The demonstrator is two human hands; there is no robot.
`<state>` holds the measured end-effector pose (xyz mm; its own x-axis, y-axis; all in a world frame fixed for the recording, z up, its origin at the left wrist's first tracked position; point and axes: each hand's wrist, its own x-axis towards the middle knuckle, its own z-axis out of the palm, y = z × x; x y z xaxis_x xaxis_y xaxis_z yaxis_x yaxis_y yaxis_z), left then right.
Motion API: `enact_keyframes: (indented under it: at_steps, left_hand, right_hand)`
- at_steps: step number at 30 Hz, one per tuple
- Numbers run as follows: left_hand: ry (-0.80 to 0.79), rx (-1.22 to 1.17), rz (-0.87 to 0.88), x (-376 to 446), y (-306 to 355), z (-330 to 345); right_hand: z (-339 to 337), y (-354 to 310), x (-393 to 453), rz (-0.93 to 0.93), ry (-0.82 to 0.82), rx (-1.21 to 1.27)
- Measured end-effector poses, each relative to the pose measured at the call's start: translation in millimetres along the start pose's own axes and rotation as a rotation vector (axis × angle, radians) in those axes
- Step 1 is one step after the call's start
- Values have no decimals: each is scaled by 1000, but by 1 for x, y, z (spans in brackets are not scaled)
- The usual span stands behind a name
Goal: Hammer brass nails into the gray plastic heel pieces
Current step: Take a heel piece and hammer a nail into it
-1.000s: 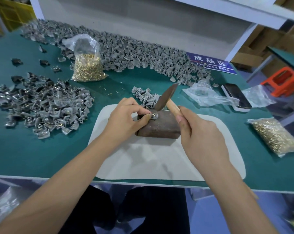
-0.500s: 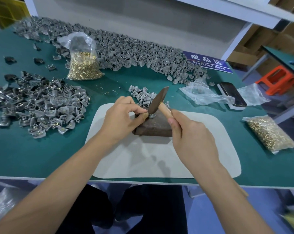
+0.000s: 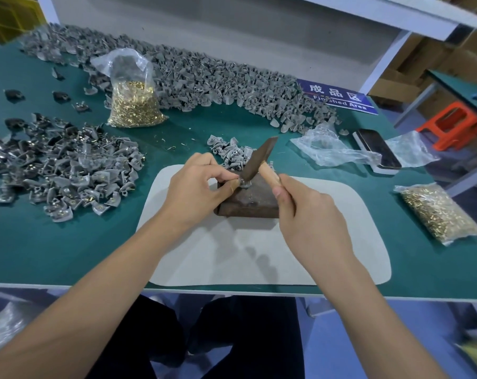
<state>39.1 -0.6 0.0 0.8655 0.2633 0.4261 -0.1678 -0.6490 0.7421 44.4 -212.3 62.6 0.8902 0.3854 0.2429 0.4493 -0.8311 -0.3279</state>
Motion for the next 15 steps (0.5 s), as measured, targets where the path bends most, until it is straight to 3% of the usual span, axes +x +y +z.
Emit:
enact_keyframes:
  at_steps: [4, 8, 10, 15]
  left_hand:
    - [6, -2, -1, 0, -1, 2]
    - [-15, -24, -15, 1, -3, 2]
    - [-20, -21, -18, 0, -3, 2]
    - [-8, -28, -36, 0, -4, 3]
  right_hand:
    - [1, -3, -1, 21, 124, 124]
    - [4, -2, -8, -26, 29, 27]
    - [5, 0, -11, -23, 62, 46]
    - [11, 23, 5, 166, 183, 308]
